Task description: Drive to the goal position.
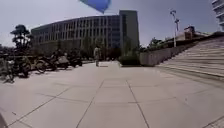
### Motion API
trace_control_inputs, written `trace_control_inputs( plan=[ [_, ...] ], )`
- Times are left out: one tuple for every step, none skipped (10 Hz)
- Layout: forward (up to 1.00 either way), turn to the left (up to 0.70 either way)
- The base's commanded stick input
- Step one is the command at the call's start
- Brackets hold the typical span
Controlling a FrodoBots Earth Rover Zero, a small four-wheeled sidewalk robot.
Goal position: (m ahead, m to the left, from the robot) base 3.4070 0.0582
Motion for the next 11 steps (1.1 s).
trace_control_inputs(
  plan=[
    [1.00, 0.36],
    [1.00, 0.16],
    [1.00, 0.00],
    [1.00, 0.00],
    [1.00, 0.00],
    [1.00, 0.00],
    [1.00, 0.00],
    [1.00, 0.00],
    [1.00, 0.00],
    [1.00, 0.00],
    [1.00, 0.00]
  ],
)
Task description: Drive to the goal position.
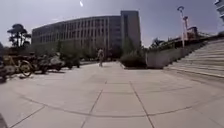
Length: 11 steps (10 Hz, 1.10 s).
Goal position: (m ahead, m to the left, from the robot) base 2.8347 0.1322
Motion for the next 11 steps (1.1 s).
trace_control_inputs(
  plan=[
    [1.00, 0.00],
    [1.00, 0.00],
    [1.00, 0.00],
    [1.00, 0.00],
    [1.00, 0.00],
    [1.00, 0.00],
    [1.00, 0.00],
    [1.00, 0.00],
    [1.00, 0.00],
    [1.00, 0.00],
    [1.00, 0.00]
  ],
)
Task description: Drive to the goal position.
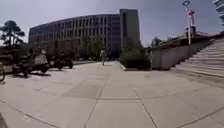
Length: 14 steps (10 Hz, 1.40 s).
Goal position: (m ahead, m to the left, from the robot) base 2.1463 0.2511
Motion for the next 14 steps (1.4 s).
trace_control_inputs(
  plan=[
    [1.00, 0.00],
    [1.00, 0.00],
    [1.00, 0.00],
    [1.00, 0.00],
    [1.00, 0.00],
    [1.00, 0.00],
    [1.00, 0.00],
    [1.00, 0.00],
    [1.00, 0.02],
    [1.00, 0.11],
    [1.00, 0.40],
    [1.00, 0.40],
    [1.00, 0.40],
    [1.00, 0.21]
  ],
)
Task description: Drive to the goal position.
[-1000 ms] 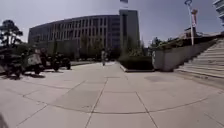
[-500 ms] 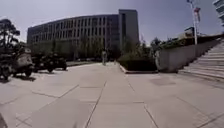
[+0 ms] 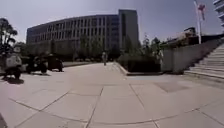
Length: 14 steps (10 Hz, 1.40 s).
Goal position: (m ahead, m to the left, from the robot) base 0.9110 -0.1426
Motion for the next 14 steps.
trace_control_inputs(
  plan=[
    [1.00, 0.00],
    [1.00, 0.00],
    [1.00, 0.00],
    [1.00, 0.00],
    [1.00, 0.00],
    [1.00, 0.00],
    [1.00, 0.00],
    [1.00, 0.00],
    [1.00, 0.00],
    [1.00, 0.00],
    [1.00, 0.00],
    [1.00, 0.00],
    [1.00, 0.00],
    [1.00, -0.27]
  ],
)
